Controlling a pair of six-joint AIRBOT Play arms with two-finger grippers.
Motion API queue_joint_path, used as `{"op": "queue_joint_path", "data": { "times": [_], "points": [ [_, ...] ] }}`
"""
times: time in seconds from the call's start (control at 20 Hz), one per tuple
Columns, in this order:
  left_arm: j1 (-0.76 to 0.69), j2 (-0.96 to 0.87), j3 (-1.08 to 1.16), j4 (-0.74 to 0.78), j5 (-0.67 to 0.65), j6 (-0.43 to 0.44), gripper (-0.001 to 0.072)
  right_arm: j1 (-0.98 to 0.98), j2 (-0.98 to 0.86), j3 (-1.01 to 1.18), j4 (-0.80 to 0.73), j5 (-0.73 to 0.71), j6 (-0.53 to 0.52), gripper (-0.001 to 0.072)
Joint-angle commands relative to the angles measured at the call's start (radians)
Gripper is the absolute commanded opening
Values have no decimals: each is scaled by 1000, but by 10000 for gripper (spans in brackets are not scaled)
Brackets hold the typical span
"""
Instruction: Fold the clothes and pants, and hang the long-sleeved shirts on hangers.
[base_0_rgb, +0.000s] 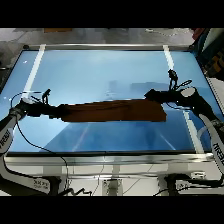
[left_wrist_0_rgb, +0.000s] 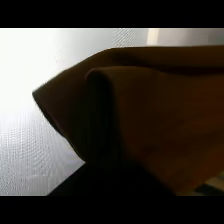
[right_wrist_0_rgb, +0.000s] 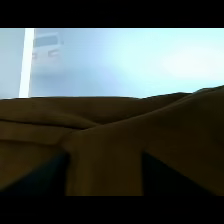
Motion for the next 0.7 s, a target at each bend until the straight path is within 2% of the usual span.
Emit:
{"op": "queue_joint_path", "data": {
  "times": [0.0,0.05,0.2,0.3,0.65],
  "points": [
    [-41,10,58,-19,-111,82,12,87,-1,4,-5,-33,-4,47],
    [-41,27,86,-19,-166,81,12,132,-1,4,-6,-74,-4,12],
    [-41,117,155,-15,-296,47,11,285,-8,4,-5,-251,5,10],
    [-41,209,185,-16,-348,16,11,378,-35,7,-5,-303,53,9],
    [-42,508,191,-20,-333,17,13,673,-264,198,-1,-248,233,9]
  ]
}}
